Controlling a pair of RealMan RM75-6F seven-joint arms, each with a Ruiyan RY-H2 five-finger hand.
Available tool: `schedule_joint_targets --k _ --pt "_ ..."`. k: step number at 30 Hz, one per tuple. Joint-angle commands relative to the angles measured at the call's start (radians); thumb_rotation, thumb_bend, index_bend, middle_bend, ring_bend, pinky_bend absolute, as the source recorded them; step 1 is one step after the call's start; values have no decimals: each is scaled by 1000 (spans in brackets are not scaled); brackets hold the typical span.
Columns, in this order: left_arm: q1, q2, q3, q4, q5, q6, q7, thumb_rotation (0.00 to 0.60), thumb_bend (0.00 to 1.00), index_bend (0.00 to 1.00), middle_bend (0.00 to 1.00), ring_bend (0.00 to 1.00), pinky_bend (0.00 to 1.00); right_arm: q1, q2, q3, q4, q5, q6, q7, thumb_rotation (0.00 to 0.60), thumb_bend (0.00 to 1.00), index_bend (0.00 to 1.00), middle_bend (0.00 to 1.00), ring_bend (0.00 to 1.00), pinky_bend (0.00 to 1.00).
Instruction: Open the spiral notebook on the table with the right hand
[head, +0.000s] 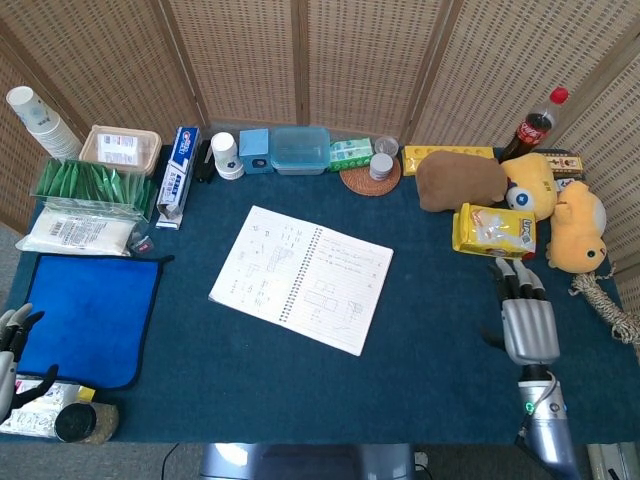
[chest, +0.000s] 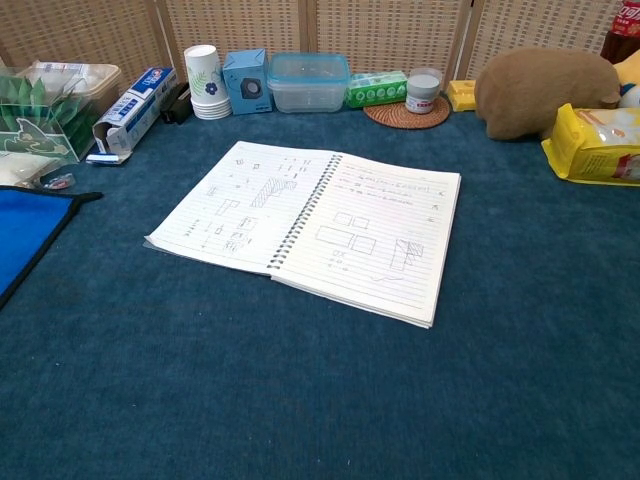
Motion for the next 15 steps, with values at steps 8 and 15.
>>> schedule_joint_targets --k 8,15 --pt "17 -24 17 1 23 24 7 600 307 230 93 34 0 -124 -14 -46 90 -65 77 88 600 148 127 150 42 146" --pt "15 -24 26 -17 37 21 37 600 307 229 92 34 0 -146 -6 -36 109 -91 63 115 600 147 127 151 43 146"
